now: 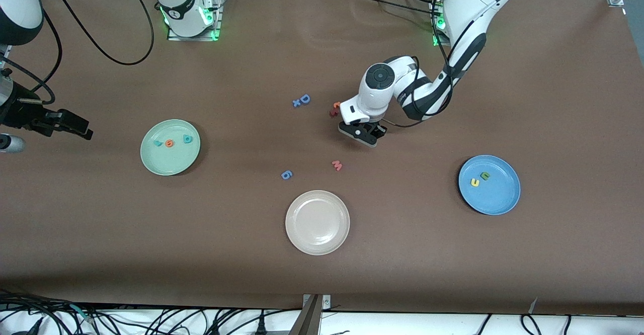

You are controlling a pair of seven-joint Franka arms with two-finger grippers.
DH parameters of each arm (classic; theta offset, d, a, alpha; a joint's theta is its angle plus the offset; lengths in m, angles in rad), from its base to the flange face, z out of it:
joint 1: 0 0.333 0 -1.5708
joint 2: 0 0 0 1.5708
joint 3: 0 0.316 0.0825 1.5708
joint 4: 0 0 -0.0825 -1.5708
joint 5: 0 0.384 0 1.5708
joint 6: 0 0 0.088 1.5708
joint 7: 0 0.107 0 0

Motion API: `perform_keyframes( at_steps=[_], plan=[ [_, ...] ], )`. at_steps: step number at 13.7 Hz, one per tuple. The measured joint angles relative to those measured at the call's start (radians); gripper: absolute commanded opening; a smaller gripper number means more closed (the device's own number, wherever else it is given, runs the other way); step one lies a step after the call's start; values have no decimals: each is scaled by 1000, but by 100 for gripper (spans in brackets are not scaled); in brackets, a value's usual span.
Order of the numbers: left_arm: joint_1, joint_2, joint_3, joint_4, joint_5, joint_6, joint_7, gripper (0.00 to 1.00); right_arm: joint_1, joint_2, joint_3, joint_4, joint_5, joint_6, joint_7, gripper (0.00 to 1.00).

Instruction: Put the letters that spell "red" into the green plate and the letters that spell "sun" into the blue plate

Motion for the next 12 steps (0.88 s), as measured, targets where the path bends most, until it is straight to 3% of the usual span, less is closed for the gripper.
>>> perform_keyframes(
  at_steps=[8,12],
  plan=[
    [-14,8,0,13,0,1,-4,45,-4,3,-2,-4,0,0,1,99],
    [-16,9,0,14,32,1,-9,38,-4,3,-2,-5,0,0,1,99]
  ],
)
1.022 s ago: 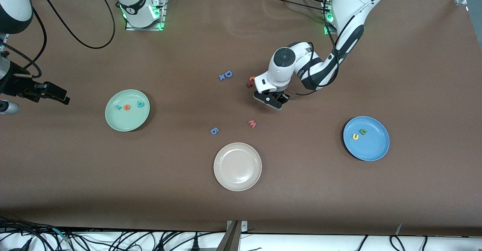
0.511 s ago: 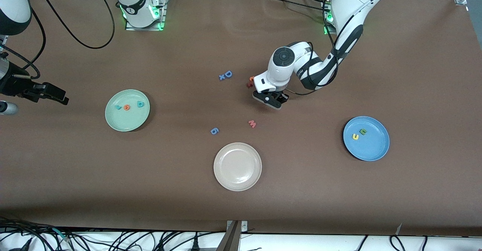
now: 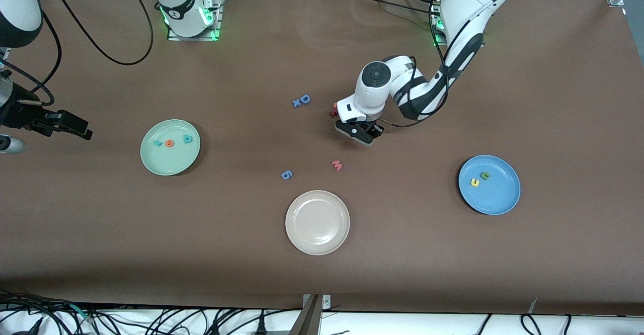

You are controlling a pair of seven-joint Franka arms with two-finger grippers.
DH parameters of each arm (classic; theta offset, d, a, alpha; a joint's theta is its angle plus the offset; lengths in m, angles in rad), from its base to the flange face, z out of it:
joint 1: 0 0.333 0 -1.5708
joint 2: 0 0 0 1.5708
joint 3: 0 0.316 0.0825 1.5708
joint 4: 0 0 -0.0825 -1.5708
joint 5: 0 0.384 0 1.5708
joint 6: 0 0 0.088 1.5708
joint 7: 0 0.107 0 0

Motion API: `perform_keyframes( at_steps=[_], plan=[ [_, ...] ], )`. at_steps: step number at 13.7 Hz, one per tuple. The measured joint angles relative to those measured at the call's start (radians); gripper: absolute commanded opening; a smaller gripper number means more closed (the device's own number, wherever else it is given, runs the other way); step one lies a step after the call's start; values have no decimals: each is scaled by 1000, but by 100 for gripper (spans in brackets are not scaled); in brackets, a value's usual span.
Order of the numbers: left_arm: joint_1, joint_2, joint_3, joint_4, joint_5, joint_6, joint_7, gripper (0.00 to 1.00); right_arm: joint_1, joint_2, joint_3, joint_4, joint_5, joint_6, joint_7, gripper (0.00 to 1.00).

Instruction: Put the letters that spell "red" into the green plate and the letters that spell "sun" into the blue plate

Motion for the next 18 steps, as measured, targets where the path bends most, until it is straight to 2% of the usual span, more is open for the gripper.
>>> perform_keyframes(
  at_steps=[3,4,5,14,18],
  plan=[
    [-1,0,1,2,1,0,0,32,0,0,0,0,0,0,0,99],
    [-1,0,1,2,4,0,0,25,0,0,0,-1,0,0,0,100],
    [-1,0,1,2,10,0,0,24,-1,0,-1,-1,0,0,0,100],
    [1,0,3,4,24,1,-1,23,-6,0,-8,-3,0,0,0,100],
    [46,-1,21,23,49,-35,19,22,-6,1,-8,-4,0,0,0,100]
  ],
)
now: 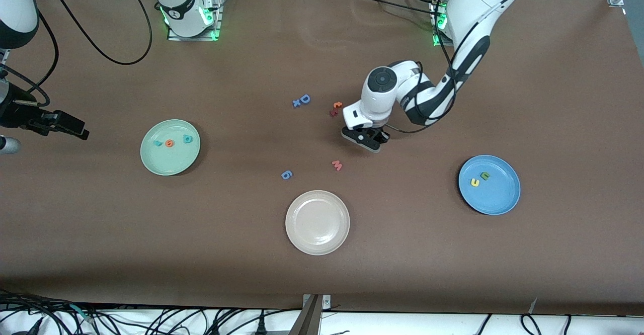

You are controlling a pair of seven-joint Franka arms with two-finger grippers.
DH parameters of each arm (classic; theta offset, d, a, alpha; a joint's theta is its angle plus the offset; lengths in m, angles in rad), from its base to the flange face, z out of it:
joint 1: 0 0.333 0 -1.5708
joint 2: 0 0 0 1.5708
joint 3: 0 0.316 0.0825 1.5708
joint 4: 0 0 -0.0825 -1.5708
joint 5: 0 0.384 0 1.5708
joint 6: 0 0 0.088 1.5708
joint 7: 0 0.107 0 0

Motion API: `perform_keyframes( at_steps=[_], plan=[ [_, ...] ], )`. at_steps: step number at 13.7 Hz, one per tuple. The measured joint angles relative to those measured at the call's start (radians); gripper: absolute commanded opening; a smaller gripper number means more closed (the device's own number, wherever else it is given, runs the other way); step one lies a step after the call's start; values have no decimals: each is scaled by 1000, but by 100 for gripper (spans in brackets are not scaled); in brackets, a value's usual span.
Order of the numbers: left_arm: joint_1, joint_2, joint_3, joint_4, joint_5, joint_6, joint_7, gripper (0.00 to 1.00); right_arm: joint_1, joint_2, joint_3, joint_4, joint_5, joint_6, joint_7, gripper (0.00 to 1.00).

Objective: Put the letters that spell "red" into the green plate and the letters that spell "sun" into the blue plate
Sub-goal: 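Carry the yellow z with the left gripper to the blue plate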

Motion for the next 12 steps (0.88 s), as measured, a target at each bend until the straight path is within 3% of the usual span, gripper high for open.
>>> perform_keyframes(
  at_steps=[5,8,12],
  plan=[
    [98,-36,-4,33,-15,-139,148,20,-1,2,-7,0,0,0,-1,100],
    [214,-80,-16,48,-99,-242,323,20,-3,2,-11,0,0,0,-1,100],
    [351,-115,-18,51,-110,-311,450,20,-3,1,-17,0,0,-7,-1,100]
  ],
)
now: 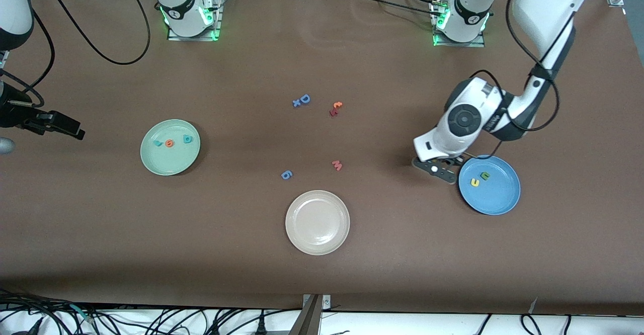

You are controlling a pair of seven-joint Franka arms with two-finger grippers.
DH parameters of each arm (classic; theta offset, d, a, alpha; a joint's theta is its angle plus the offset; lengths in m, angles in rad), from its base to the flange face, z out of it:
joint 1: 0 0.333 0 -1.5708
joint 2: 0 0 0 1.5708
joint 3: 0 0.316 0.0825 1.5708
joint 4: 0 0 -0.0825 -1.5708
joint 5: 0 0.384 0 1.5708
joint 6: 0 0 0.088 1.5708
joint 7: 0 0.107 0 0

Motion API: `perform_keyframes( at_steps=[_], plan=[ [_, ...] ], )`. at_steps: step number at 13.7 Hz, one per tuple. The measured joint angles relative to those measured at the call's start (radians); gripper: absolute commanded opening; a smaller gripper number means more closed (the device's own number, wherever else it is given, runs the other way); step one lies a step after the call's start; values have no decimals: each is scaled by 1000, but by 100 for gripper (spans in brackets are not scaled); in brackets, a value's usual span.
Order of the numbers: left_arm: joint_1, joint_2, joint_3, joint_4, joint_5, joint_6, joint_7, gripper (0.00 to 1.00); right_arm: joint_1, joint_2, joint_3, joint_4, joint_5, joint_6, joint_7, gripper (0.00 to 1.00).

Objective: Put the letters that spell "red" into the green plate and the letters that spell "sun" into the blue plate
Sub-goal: 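Carry the yellow z with the left gripper to the blue plate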

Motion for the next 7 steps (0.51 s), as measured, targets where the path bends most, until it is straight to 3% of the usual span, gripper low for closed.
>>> perform_keyframes(
  at_steps=[5,7],
  plan=[
    [118,0,3,88,0,-104,222,20,0,-9,-1,0,0,-6,0,100],
    [145,7,18,131,0,-130,312,27,0,-9,-1,0,0,-7,0,100]
  ],
)
